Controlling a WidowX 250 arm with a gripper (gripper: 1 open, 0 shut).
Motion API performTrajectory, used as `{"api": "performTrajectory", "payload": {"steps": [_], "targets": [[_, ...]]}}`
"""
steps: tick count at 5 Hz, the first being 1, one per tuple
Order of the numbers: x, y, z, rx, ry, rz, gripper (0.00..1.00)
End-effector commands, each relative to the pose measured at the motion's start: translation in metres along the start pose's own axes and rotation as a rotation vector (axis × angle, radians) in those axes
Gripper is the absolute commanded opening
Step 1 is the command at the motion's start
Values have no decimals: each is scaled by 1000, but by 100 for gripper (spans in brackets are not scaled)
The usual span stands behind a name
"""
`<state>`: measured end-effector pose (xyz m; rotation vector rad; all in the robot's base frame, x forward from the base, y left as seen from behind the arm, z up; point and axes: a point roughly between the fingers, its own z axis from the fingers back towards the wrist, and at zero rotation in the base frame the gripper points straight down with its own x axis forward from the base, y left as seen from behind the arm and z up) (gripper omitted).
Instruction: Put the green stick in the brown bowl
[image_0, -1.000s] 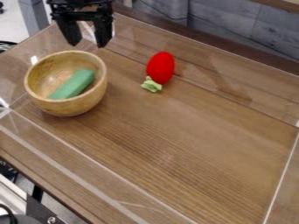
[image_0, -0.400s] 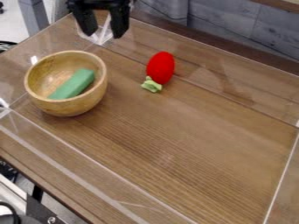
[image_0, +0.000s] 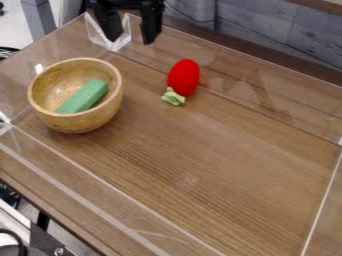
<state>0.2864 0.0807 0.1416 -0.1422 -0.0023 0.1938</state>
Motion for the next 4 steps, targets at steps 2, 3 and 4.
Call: {"api": "performTrajectory", "payload": {"steps": [2,3,4], "targets": [[-14,-23,6,18,-57,-48,100],[-24,-38,-2,21,-63,-71,100],[-24,-54,3,18,-68,-143,100]]}}
